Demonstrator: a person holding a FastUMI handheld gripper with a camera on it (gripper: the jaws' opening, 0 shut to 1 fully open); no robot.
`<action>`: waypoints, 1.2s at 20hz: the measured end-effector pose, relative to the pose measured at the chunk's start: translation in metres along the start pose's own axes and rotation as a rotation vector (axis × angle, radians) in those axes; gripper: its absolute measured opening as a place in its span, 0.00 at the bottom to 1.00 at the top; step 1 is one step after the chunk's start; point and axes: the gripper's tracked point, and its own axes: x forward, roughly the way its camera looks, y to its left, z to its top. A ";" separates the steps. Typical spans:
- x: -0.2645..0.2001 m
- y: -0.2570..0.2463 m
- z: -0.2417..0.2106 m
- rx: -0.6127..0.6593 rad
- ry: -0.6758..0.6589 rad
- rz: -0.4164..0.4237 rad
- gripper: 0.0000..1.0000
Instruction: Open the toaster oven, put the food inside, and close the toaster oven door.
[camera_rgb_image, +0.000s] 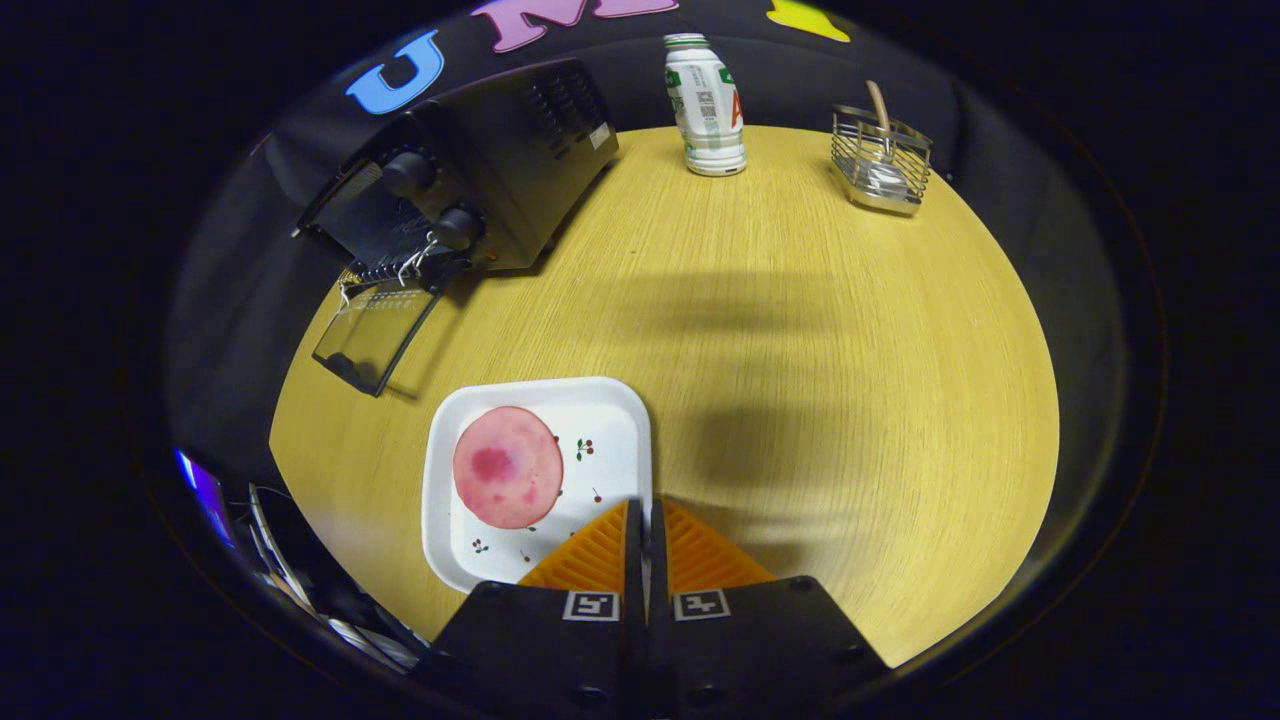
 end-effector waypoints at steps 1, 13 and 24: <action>0.000 0.001 -0.001 0.029 0.004 0.009 0.05; -0.029 0.067 -0.019 0.428 0.001 0.205 0.05; -0.078 0.115 -0.017 0.646 -0.126 0.232 0.05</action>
